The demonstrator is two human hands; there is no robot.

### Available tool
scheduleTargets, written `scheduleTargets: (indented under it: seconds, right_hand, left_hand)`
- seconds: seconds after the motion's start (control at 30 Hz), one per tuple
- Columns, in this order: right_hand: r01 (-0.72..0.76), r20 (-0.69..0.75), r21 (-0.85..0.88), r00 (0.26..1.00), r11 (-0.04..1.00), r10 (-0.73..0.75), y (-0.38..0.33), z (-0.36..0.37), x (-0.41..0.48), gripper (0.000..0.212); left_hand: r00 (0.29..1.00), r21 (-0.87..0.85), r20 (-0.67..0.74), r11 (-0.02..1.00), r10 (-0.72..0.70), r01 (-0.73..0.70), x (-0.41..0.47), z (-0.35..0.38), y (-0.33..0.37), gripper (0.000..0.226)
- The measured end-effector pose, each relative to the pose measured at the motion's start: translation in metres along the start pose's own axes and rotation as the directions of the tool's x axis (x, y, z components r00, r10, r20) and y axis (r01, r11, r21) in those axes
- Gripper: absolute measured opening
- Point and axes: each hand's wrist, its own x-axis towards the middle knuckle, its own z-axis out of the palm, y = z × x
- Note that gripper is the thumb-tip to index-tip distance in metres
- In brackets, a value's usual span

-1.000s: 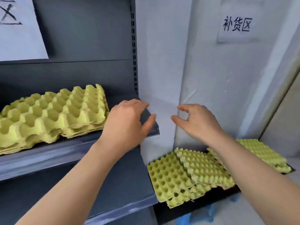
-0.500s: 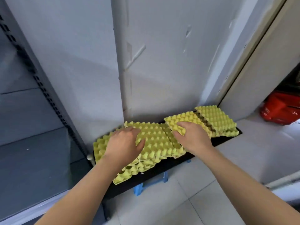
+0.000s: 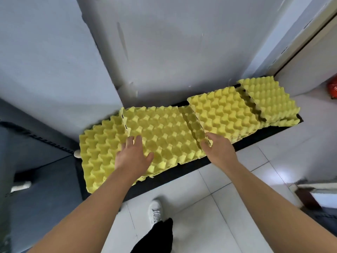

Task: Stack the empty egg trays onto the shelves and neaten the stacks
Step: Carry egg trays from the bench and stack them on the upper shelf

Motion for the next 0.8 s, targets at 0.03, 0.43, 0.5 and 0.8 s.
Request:
scheduleTargets:
  seconds: [0.03, 0.43, 0.5, 0.8]
  right_hand:
    - [-0.011, 0.016, 0.015, 1.0, 1.0, 0.011, 0.007, 0.009, 0.013, 0.046]
    - [-0.012, 0.242, 0.018, 0.97, 1.0, 0.007, 0.062, 0.097, 0.115, 0.069]
    - [0.006, 0.293, 0.032, 0.956, 0.999, -0.015, 0.071, 0.109, 0.122, 0.074]
    - [0.026, 0.349, 0.267, 0.929, 0.963, -0.122, 0.092, 0.116, 0.131, 0.099]
  left_hand:
    - [0.999, -0.011, 0.022, 0.999, -0.032, 0.032, 0.009, 0.009, 0.001, 0.074]
    - [0.973, -0.159, -0.051, 0.963, -0.227, 0.216, 0.038, 0.078, 0.006, 0.105]
    - [0.964, -0.21, -0.109, 0.954, -0.241, 0.214, 0.037, 0.086, 0.005, 0.107]
    - [0.901, -0.376, -0.15, 0.866, -0.406, 0.328, 0.035, 0.089, 0.011, 0.107]
